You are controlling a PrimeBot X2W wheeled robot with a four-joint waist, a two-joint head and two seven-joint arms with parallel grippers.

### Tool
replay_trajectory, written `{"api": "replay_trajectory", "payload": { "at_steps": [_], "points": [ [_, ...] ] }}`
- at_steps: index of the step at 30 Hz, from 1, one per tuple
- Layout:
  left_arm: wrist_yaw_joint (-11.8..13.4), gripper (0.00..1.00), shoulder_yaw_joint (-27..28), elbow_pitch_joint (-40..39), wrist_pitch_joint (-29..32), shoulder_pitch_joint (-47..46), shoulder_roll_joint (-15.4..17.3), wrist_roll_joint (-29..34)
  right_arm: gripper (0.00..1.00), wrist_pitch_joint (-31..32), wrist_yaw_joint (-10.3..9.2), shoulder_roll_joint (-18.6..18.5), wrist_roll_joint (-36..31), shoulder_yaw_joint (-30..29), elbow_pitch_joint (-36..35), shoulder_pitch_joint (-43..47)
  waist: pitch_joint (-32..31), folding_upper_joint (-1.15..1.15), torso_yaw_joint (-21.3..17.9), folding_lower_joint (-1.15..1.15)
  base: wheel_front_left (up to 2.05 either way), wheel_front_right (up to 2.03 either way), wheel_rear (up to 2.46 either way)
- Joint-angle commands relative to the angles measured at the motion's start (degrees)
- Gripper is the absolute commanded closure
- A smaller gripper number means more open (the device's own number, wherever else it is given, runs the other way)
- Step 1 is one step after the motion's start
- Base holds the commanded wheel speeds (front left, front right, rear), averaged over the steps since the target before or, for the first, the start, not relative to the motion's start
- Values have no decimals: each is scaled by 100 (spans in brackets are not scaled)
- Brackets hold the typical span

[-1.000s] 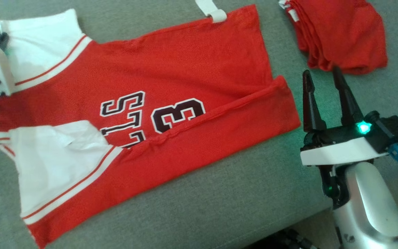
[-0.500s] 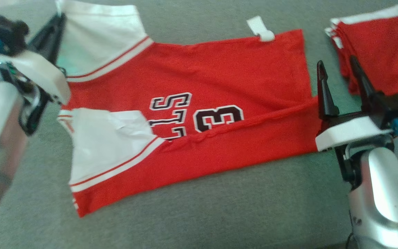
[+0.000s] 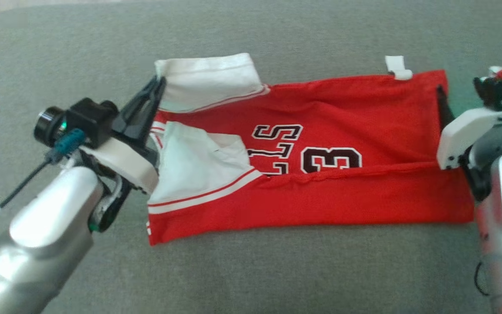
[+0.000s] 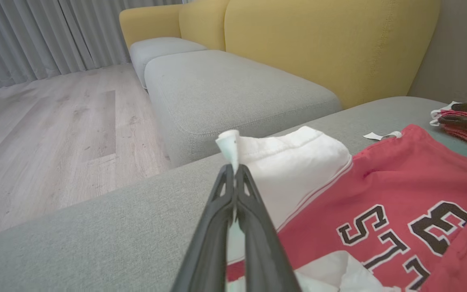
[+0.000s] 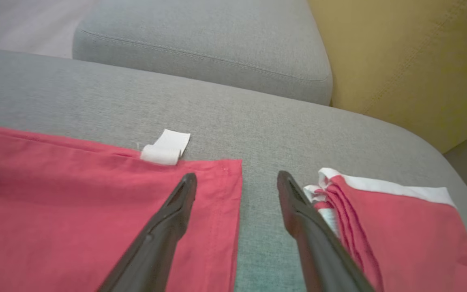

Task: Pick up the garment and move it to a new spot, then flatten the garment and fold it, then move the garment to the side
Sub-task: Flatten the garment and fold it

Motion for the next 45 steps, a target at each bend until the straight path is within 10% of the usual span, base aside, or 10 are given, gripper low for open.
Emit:
{"api": "replay_trajectory", "payload": {
  "at_steps": [1,20,21,22,23,45],
  "points": [
    [60,100,210,-233,34,-161,248,45,0,42,-4,-78,-70,41,-38,-283,18,0,93,1,0,0,0],
    [155,100,12,-780,340,-302,186,129,0,-93,-4,-369,-371,-180,2586,-1780,462,0,363,1,0,0,0],
    [151,100,14,-766,347,-321,187,125,28,-100,-4,-368,-347,-144,2690,-1818,469,0,360,1,0,0,0],
    [149,100,20,-749,350,-340,189,121,81,-117,-4,-374,-341,-84,2781,-1856,475,0,357,1,0,0,0],
    [151,100,26,-725,354,-359,195,122,100,-156,-4,-376,-333,-6,2863,-1893,476,0,350,1,0,0,0],
    [-57,100,348,909,-40,-1940,129,459,100,-1742,-4,-372,1339,925,2933,-3060,507,0,-88,1,0,0,0]
  ]
}}
